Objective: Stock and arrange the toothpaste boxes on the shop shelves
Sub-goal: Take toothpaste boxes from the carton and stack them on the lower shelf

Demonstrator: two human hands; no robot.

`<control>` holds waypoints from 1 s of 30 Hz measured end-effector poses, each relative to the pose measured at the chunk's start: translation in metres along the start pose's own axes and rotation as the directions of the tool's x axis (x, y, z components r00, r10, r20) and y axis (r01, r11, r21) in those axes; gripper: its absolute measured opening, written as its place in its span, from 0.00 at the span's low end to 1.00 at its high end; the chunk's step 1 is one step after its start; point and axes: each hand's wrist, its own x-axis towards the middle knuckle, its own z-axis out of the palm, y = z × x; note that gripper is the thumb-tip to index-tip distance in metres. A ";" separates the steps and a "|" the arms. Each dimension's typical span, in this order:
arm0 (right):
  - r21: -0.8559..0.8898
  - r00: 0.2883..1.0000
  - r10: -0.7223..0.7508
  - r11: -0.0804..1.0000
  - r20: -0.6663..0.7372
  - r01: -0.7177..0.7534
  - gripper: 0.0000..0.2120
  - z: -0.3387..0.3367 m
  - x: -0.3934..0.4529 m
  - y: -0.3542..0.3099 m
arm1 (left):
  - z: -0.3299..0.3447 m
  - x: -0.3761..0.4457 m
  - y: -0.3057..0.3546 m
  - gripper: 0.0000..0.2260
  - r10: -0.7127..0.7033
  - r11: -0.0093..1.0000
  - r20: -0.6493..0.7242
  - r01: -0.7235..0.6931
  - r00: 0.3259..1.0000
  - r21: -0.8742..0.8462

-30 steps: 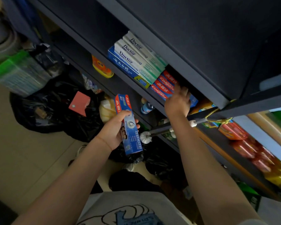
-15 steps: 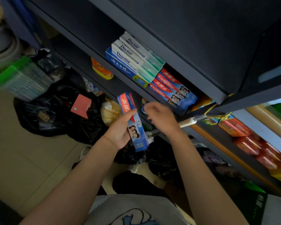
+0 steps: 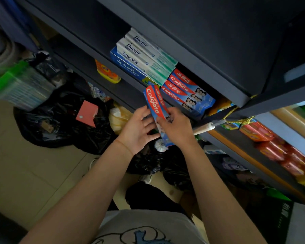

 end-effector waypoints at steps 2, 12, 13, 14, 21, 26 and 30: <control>-0.153 0.992 -0.027 0.988 -0.121 0.008 0.20 -0.003 0.009 0.002 | 0.006 0.009 0.001 0.15 -0.017 0.998 -0.013 0.018 1.000 0.053; -0.600 0.956 -0.035 0.785 -0.292 -0.154 0.27 -0.024 0.064 0.006 | 0.009 0.032 -0.002 0.14 -0.100 0.987 -0.085 0.109 0.991 0.117; -0.620 0.953 -0.041 0.768 -0.299 -0.162 0.27 -0.025 0.068 0.007 | 0.013 0.034 0.002 0.15 -0.079 0.986 -0.103 0.093 0.992 0.137; -0.652 0.950 -0.054 0.739 -0.309 -0.170 0.26 -0.026 0.071 0.009 | 0.019 0.036 0.007 0.16 -0.056 0.983 -0.128 0.077 0.990 0.167; -0.783 0.905 -0.180 0.584 -0.385 -0.216 0.22 -0.020 0.084 0.023 | 0.012 0.066 0.036 0.33 0.549 -0.403 0.369 -0.150 0.750 0.903; -0.774 0.880 -0.268 0.614 -0.391 -0.157 0.25 -0.010 0.074 0.026 | 0.010 0.092 0.057 0.37 0.437 -0.606 0.390 -0.056 0.811 0.794; -0.755 0.923 -0.167 0.634 -0.345 -0.167 0.27 -0.002 0.067 0.024 | 0.010 0.091 0.062 0.37 0.401 -0.630 0.393 -0.063 0.827 0.774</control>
